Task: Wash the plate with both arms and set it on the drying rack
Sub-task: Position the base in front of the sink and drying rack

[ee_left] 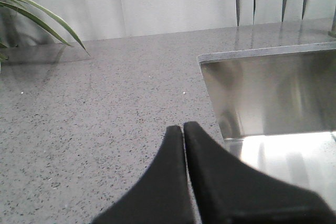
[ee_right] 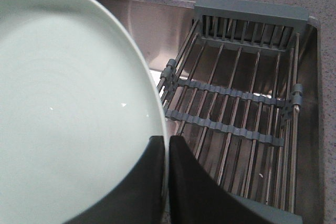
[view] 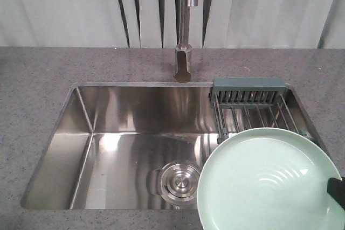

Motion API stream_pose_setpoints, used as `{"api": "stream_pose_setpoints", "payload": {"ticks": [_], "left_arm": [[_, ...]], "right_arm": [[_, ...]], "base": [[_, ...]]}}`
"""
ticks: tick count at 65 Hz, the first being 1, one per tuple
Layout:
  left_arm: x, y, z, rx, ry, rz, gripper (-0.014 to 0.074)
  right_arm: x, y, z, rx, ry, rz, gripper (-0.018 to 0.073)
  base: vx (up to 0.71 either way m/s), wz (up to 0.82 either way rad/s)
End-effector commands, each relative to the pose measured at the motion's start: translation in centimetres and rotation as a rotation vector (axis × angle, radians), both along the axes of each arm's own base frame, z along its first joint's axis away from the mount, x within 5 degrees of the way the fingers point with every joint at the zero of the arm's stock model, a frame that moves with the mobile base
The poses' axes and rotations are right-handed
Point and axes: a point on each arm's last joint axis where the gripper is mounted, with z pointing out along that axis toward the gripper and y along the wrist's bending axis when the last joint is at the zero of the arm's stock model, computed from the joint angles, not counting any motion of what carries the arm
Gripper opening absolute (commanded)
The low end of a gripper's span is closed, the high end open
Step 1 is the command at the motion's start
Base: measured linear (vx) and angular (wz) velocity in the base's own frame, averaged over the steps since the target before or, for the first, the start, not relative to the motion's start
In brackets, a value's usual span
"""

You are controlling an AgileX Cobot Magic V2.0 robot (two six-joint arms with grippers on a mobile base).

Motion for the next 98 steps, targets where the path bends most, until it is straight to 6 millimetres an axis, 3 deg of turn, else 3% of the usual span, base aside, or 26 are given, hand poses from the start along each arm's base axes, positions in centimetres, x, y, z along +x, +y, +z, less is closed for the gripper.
{"api": "stream_pose_setpoints", "payload": {"ticks": [1, 98], "left_arm": [[-0.13, 0.02, 1.42, -0.005, -0.106, 0.004, -0.0006], [-0.13, 0.02, 1.42, -0.005, -0.106, 0.004, -0.0006]], "right_arm": [[0.32, -0.14, 1.33, 0.027, -0.077, -0.032, -0.0001], [0.32, -0.14, 1.33, 0.027, -0.077, -0.032, -0.0001]], "base": [[0.03, -0.01], [0.02, -0.02]]}}
